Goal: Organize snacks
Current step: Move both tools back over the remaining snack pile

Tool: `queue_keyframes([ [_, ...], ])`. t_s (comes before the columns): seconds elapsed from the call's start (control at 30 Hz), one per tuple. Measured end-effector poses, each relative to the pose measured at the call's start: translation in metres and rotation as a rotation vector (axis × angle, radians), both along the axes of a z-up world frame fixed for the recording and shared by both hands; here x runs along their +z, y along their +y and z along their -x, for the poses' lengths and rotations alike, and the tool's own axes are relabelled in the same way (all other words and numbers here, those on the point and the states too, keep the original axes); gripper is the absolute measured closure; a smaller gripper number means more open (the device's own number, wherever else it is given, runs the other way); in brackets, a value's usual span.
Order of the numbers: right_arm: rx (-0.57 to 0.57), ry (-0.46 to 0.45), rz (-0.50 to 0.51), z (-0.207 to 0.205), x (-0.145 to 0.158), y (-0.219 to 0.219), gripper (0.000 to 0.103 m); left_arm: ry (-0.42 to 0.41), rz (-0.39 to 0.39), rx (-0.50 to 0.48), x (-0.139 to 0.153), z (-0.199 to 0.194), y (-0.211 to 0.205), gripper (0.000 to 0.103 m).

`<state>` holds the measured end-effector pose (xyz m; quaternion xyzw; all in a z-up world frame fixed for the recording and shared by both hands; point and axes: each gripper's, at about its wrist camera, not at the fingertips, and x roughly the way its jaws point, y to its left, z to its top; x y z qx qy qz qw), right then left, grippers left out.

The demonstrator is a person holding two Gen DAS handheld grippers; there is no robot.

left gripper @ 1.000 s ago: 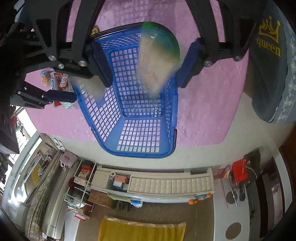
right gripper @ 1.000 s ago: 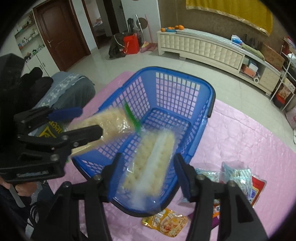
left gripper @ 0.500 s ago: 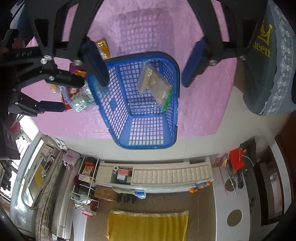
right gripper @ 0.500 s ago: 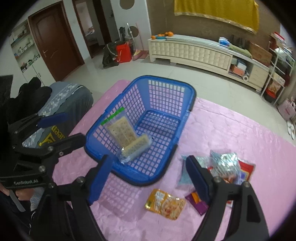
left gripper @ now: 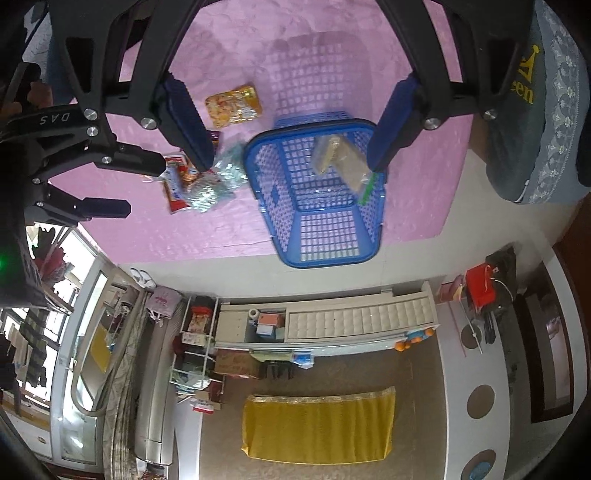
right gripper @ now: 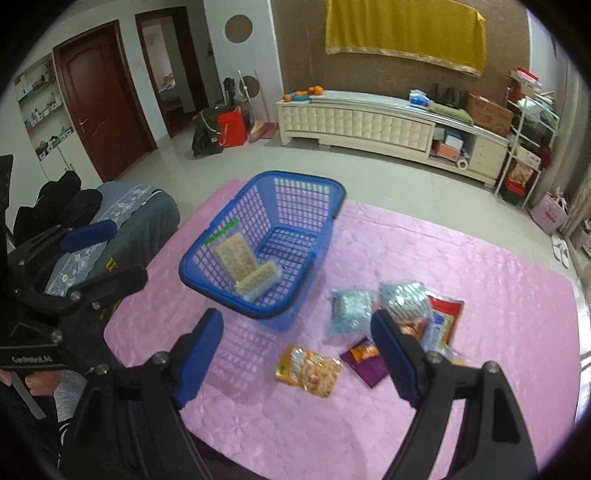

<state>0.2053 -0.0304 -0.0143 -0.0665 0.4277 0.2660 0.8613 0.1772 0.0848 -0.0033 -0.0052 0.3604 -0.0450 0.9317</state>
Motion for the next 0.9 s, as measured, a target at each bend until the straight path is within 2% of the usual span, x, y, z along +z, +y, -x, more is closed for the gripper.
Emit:
queue_keyframes([
  [0.43,-0.108,0.03,-0.024,-0.004,-0.012,-0.075,0.018,0.052,0.039,-0.046,-0.013,-0.017,-0.053,0.02],
  [0.9,-0.2,0.152,-0.004,-0.028,-0.073,-0.144,0.018,0.18,0.005,-0.102,-0.064,-0.053,-0.121,0.02],
])
